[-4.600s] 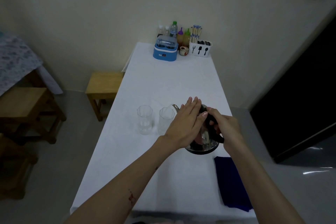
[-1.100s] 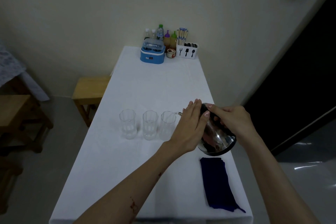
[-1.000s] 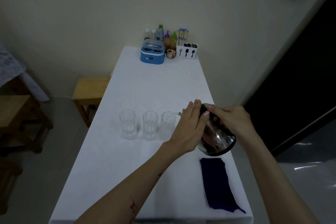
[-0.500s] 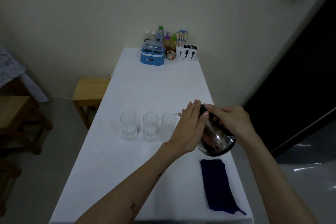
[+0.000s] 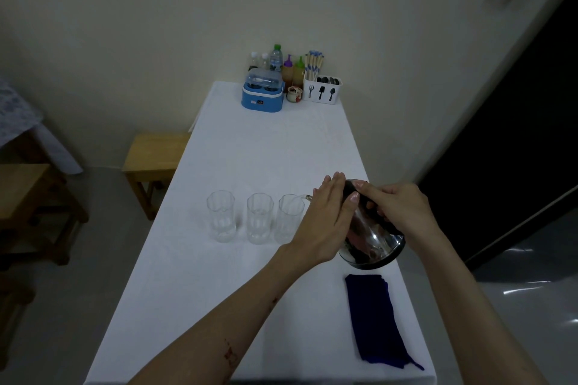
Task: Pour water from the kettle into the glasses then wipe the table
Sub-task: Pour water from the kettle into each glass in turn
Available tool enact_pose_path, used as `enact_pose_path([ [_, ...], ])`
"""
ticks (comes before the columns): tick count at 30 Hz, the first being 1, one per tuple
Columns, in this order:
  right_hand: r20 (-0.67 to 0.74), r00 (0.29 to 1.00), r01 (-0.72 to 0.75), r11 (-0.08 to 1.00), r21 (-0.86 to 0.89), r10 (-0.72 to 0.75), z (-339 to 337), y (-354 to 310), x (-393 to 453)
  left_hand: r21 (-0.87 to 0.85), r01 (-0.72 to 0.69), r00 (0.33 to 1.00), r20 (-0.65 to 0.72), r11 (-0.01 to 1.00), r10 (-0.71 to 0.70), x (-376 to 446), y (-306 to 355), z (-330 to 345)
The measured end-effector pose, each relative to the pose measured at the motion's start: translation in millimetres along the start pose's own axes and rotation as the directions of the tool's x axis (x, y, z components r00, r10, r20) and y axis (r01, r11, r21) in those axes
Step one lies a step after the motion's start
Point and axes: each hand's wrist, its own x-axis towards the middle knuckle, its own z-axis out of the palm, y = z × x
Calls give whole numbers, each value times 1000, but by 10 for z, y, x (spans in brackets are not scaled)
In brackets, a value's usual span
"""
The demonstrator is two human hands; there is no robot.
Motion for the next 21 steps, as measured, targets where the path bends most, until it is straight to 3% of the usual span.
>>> enact_pose_path([
  [21, -5, 1000, 6, 1000, 1, -6, 35, 72, 82, 4, -5, 1000, 18, 1000, 5, 33, -42, -13],
])
